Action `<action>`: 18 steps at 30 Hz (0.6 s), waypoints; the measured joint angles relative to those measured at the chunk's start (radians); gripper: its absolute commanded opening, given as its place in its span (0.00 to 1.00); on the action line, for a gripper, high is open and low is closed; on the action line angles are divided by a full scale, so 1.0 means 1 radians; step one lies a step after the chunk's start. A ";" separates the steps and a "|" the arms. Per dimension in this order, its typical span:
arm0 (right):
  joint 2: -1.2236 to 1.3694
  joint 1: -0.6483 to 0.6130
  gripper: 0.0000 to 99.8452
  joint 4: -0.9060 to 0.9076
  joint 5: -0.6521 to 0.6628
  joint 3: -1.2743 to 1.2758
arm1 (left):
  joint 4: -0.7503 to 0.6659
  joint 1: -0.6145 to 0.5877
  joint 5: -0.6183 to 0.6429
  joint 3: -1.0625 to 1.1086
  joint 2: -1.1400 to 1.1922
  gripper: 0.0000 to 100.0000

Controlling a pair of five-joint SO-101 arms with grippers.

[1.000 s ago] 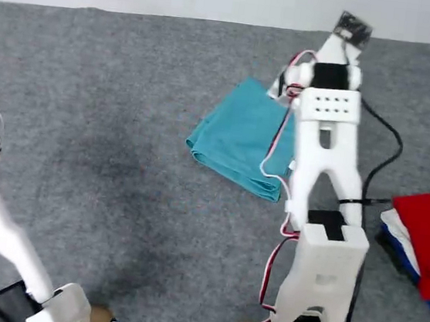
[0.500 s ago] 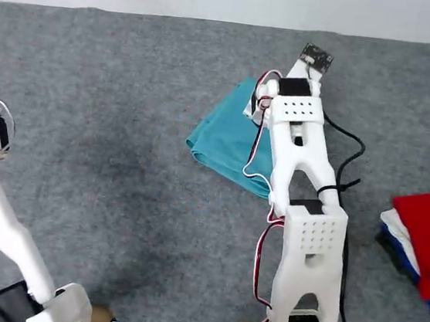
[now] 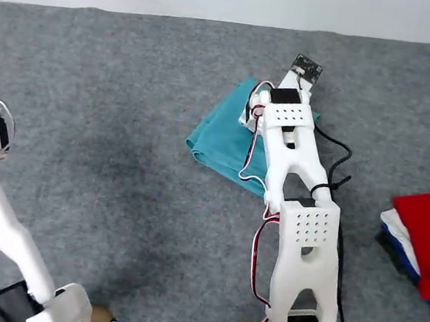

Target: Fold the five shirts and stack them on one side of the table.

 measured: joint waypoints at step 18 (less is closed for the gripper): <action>-0.028 0.077 0.01 0.106 0.023 -0.094 | 0.000 0.066 0.000 0.000 0.000 0.00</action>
